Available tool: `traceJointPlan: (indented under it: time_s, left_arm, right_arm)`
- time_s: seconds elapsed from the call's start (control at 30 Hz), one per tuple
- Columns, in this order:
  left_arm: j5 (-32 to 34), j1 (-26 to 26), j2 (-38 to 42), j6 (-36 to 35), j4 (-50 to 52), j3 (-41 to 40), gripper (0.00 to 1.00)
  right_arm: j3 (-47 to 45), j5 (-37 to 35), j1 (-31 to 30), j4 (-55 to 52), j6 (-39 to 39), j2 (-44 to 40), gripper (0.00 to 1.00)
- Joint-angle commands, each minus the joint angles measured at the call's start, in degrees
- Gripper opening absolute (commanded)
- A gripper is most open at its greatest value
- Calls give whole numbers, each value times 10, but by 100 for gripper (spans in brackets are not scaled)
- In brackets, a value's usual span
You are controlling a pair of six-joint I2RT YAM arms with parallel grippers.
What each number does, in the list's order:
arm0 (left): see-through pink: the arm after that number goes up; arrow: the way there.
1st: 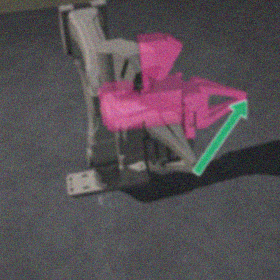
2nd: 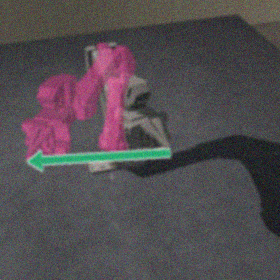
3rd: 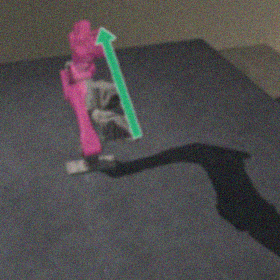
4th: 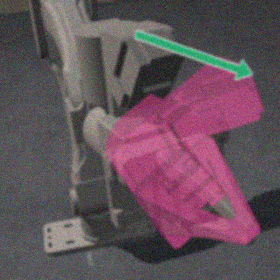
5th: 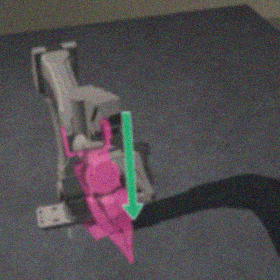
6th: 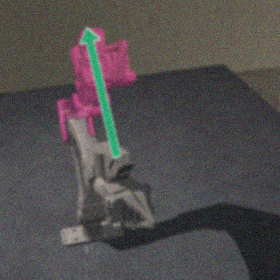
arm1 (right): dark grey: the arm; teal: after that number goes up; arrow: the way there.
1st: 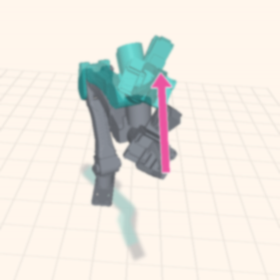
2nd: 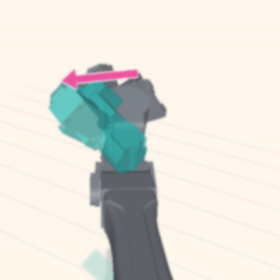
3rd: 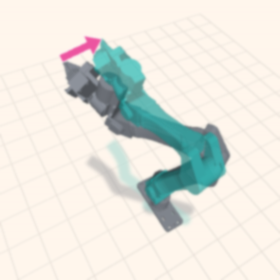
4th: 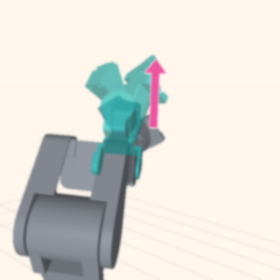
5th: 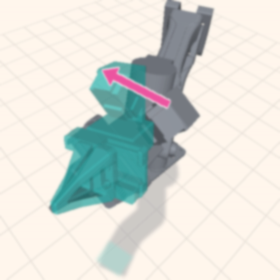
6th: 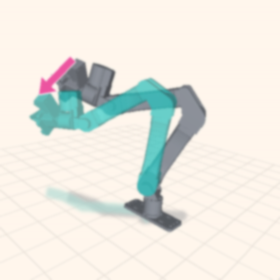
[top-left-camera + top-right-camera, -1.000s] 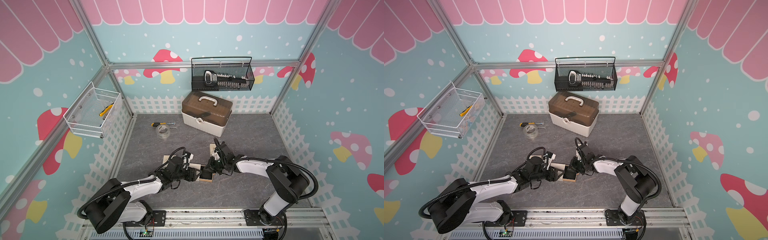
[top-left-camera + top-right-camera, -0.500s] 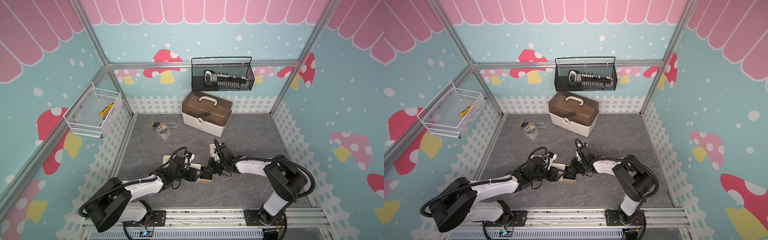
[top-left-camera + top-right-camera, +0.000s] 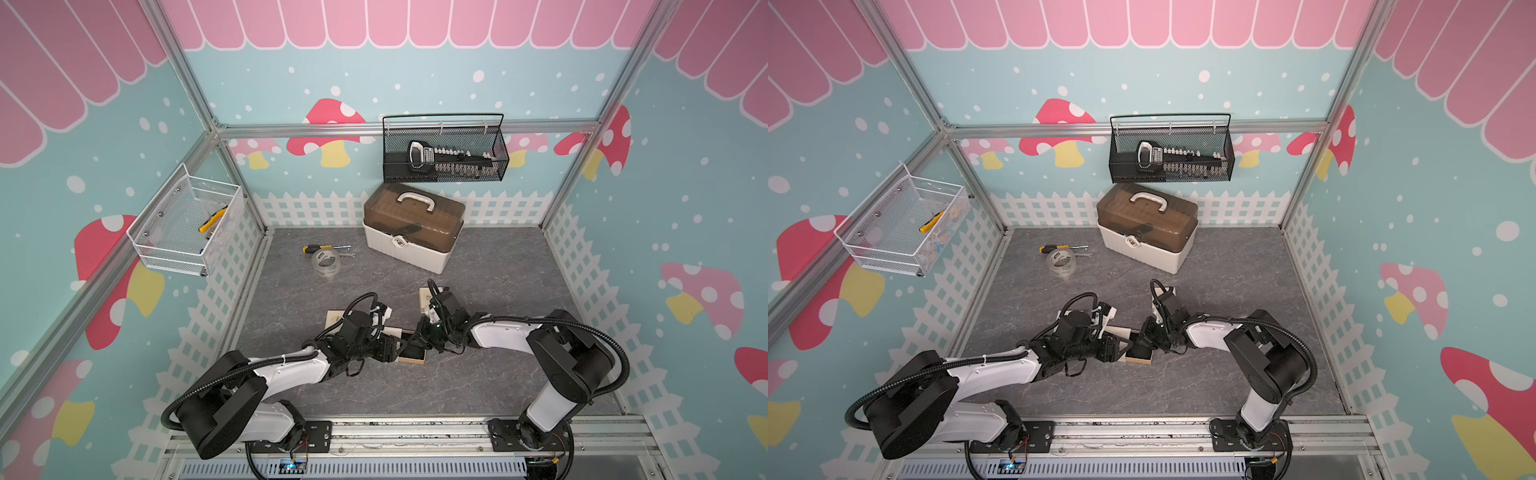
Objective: Place the earrings into the drawer-style jewelry box
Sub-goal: Insert the earring into the inner lining, then adjust the earring in the inner lining.
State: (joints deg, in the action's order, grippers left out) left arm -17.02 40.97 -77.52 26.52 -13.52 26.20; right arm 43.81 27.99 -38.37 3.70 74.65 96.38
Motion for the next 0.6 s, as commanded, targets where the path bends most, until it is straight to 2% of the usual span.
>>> traceJointPlan:
  time_s: [0.0, 0.07, 0.43, 0.57]
  left_arm:
    - [10, 3, -8, -12, 20, 10, 70]
    - [12, 4, -7, -12, 21, 10, 70]
    - [13, 5, -8, -13, 22, 11, 69]
    - [15, 5, -7, -13, 22, 11, 69]
  right_arm:
    - [-12, -24, -3, -21, 7, 0, 0]
    - [-11, -27, -4, -21, 5, -5, 0]
    - [0, -46, -4, -45, -16, -50, 18]
    - [4, -52, -4, -58, -25, -64, 19]
